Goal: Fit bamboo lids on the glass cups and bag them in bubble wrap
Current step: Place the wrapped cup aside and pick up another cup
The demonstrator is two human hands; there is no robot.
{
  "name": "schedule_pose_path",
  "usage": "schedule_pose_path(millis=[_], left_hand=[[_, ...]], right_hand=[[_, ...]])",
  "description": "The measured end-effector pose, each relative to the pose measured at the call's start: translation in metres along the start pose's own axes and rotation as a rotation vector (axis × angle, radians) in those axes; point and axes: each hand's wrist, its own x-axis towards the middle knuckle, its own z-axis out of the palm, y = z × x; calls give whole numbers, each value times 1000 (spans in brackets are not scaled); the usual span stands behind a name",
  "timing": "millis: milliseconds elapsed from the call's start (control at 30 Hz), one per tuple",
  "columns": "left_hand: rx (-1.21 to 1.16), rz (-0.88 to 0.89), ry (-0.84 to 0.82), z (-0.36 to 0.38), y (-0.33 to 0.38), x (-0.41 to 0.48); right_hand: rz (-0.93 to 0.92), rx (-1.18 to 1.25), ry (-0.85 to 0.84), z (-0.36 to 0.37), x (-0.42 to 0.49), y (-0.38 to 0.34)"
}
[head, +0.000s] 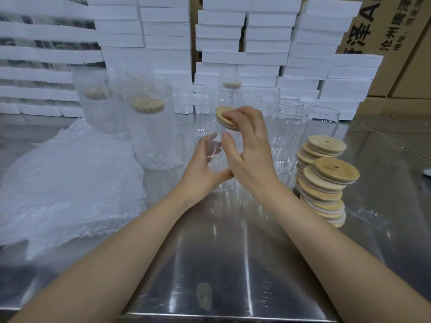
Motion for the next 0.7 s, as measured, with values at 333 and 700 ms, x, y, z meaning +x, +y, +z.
schedule_pose_path(millis=[333,700], left_hand=[[36,-106,-100,-8,7,1],[1116,-216,348,-80,47,8]], right_hand=[[10,0,-6,21,0,4],[123,1,-31,15,-18,41]])
